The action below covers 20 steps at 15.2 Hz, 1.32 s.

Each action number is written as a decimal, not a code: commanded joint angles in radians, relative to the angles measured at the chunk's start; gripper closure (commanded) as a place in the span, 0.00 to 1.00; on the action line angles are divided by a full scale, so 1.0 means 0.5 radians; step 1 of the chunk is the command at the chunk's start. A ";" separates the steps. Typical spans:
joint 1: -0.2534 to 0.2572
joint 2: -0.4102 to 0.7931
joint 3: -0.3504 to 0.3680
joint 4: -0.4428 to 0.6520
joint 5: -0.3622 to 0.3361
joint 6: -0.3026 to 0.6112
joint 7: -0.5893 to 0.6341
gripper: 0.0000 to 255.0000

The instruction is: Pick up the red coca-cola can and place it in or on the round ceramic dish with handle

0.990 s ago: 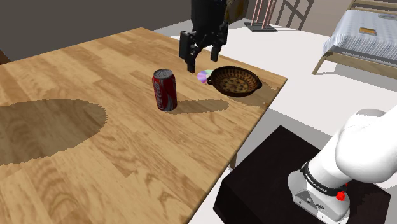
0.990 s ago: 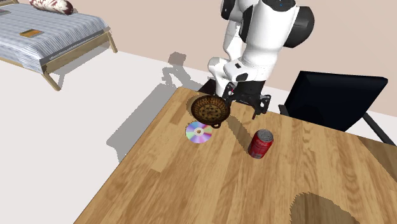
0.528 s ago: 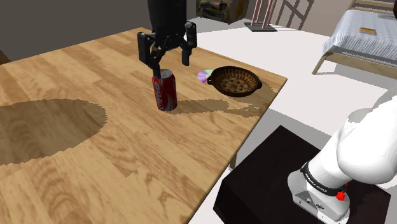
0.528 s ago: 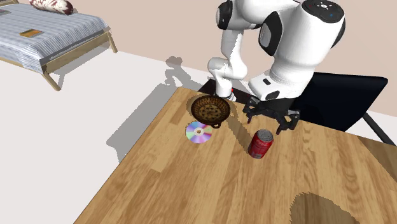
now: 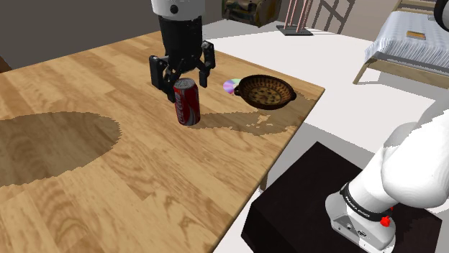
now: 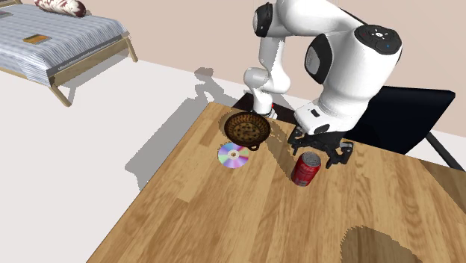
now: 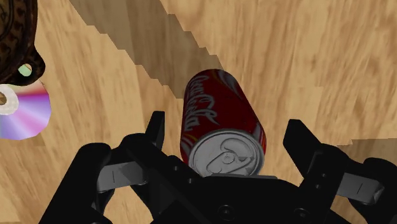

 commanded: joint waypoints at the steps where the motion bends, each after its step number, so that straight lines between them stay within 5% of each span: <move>1: -0.003 -0.012 -0.003 -0.051 0.006 0.041 -0.005 0.00; 8: -0.003 -0.012 -0.003 -0.051 0.006 0.041 -0.005 0.00; 9: -0.003 -0.012 -0.003 -0.051 0.006 0.041 -0.005 1.00; 20: -0.001 -0.002 -0.001 0.015 0.001 -0.015 -0.001 1.00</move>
